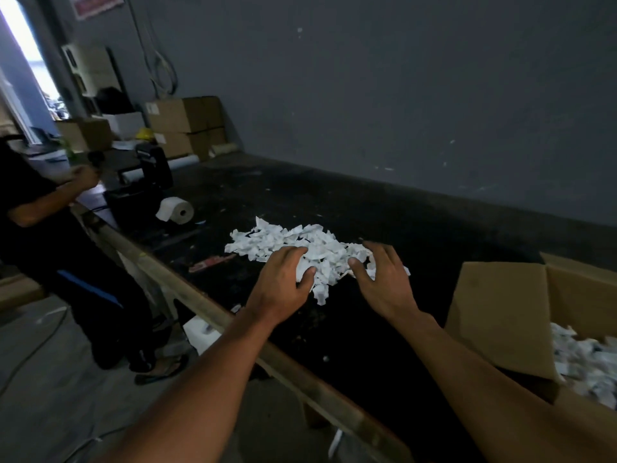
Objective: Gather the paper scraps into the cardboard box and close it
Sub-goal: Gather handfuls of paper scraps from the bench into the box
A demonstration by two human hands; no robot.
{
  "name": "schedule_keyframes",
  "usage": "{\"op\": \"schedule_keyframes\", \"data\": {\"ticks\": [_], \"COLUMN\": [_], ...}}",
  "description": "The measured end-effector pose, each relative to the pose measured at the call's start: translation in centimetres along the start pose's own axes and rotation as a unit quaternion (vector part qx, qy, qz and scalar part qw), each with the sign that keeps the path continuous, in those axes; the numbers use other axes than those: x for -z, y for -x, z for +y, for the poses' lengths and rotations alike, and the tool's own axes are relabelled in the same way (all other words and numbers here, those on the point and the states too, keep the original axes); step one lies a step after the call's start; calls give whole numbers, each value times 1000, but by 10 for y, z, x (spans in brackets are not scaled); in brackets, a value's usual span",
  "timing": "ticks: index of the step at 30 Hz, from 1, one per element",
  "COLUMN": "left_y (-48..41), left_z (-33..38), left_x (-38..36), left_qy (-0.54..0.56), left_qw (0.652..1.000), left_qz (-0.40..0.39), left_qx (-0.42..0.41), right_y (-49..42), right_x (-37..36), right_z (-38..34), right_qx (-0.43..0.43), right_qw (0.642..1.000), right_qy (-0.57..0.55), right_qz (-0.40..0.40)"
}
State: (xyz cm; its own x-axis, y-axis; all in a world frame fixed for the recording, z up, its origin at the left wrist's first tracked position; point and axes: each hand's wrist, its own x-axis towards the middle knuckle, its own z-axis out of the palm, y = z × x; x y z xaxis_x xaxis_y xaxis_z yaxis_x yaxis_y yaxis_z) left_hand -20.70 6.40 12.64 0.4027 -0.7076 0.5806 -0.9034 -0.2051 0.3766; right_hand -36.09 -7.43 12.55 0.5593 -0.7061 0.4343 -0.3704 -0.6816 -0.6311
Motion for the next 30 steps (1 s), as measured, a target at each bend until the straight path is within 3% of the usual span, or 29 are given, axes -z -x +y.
{"op": "schedule_keyframes", "data": {"ticks": [9, 18, 27, 30], "left_y": [-108, -167, -235, -244], "left_z": [-11, -52, -119, -129], "left_x": [-97, -199, -293, -322], "left_qy": [40, 125, 180, 185], "left_qw": [996, 974, 927, 907], "left_qz": [-51, -170, -287, -309], "left_qx": [-54, -80, -162, -217], "right_y": [-84, -117, -135, -141], "right_x": [-15, -49, -121, -135], "right_z": [79, 140, 167, 179], "right_qx": [-74, -182, -354, -355], "right_qw": [997, 981, 929, 923], "right_qy": [28, 59, 99, 139], "right_qz": [11, -13, -34, -54]}}
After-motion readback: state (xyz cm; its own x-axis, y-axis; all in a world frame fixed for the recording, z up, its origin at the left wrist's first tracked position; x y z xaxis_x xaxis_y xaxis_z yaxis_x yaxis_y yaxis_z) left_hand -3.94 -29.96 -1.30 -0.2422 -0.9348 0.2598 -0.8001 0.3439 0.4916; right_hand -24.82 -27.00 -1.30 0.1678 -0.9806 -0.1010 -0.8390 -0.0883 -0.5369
